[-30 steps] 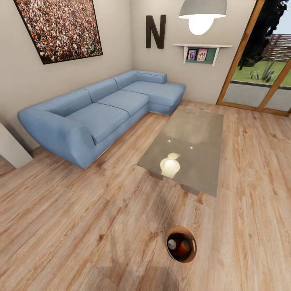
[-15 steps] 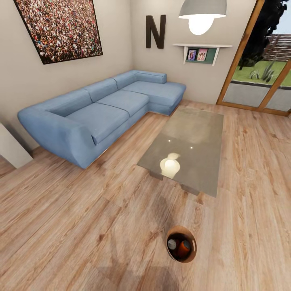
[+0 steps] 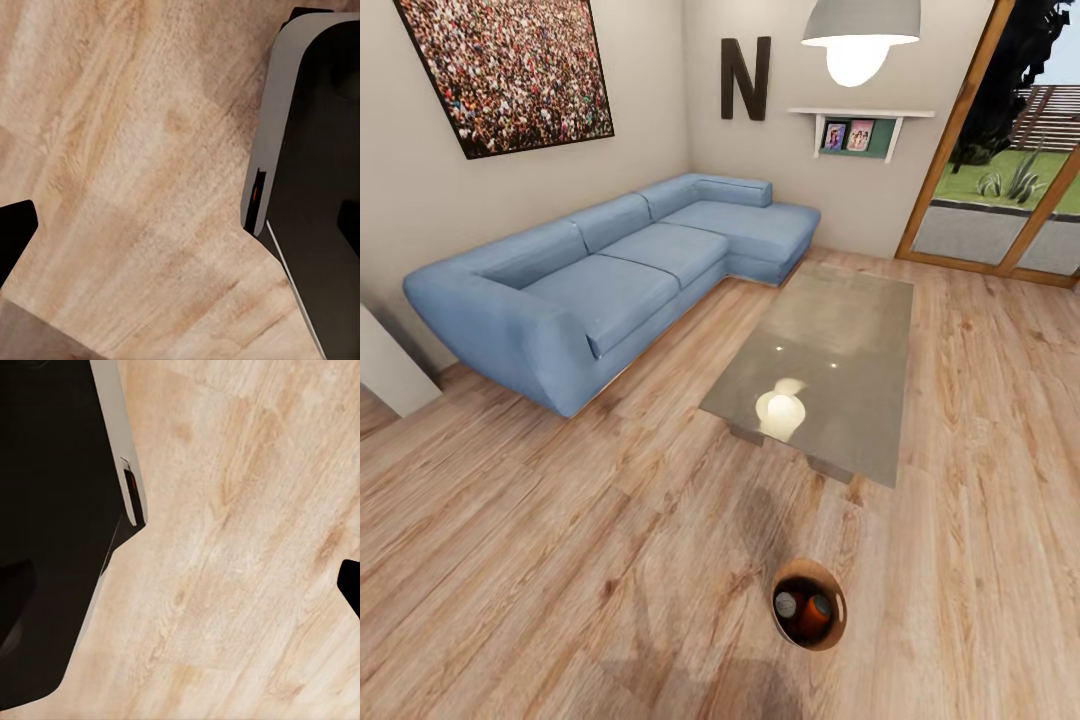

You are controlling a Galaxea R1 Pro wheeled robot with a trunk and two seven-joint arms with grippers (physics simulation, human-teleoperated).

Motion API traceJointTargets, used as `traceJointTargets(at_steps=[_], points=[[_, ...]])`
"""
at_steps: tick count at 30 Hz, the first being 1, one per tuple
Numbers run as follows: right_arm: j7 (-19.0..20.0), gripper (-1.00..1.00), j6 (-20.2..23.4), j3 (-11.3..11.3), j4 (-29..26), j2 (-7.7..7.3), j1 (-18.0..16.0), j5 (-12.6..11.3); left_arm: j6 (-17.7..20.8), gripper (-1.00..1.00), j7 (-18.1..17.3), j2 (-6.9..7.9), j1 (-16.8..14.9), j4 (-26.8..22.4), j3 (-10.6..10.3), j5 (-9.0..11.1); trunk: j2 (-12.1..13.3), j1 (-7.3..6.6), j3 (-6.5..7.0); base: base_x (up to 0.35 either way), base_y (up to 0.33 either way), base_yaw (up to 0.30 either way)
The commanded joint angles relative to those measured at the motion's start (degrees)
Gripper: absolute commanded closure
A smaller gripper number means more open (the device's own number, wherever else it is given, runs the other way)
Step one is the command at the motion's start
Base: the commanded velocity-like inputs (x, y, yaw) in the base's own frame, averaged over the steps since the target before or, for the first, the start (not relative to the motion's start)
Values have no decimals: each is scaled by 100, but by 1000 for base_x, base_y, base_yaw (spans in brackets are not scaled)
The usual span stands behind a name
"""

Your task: Put the three can of soda from the living room inside the tash can in the kitchen.

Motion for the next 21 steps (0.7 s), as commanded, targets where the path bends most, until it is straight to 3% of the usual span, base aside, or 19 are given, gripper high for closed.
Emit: traceJointTargets(at_steps=[1,21], points=[[0,-100,0,0,0,1,0,-1,0,-100,0,-1,0,2,-1,-2,0,0,0,0,0,0],[0,-100,0,0,0,14,0,3,0,-100,0,-4,0,0,0,-7,0,0,0,0,0,0]])
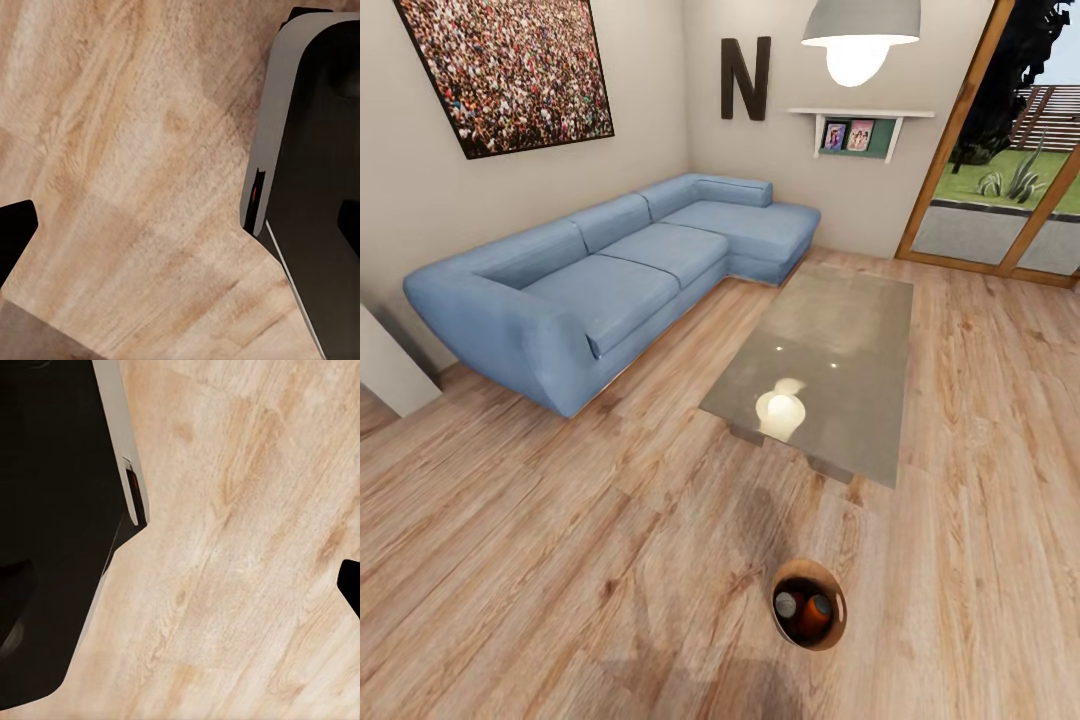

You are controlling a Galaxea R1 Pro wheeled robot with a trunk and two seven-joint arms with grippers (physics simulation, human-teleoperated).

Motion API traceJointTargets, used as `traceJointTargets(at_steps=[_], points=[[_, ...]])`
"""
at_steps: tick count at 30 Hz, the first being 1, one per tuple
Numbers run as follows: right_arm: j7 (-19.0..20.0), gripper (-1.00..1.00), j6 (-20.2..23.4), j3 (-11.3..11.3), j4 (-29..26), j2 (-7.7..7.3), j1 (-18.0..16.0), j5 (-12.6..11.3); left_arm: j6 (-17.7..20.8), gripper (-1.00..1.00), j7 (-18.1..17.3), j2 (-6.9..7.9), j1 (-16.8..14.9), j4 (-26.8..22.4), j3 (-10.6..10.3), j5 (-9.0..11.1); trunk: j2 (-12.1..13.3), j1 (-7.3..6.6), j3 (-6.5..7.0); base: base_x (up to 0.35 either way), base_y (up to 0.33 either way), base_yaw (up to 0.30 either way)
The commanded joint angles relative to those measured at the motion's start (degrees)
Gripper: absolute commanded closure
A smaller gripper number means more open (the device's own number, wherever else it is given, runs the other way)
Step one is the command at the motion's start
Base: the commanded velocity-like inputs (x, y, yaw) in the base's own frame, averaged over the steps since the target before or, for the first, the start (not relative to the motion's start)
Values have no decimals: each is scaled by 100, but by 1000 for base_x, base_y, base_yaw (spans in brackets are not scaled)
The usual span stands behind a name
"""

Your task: Put the three can of soda from the living room inside the tash can in the kitchen.

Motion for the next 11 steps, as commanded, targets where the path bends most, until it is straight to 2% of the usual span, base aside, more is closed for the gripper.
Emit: traceJointTargets(at_steps=[1,11], points=[[0,-100,0,0,0,0,0,0,0,-100,0,0,0,0,-1,1,0,0,0,0,0,0],[0,-100,0,0,0,0,0,2,0,-100,0,0,0,0,-5,6,0,0,0,0,0,0]])
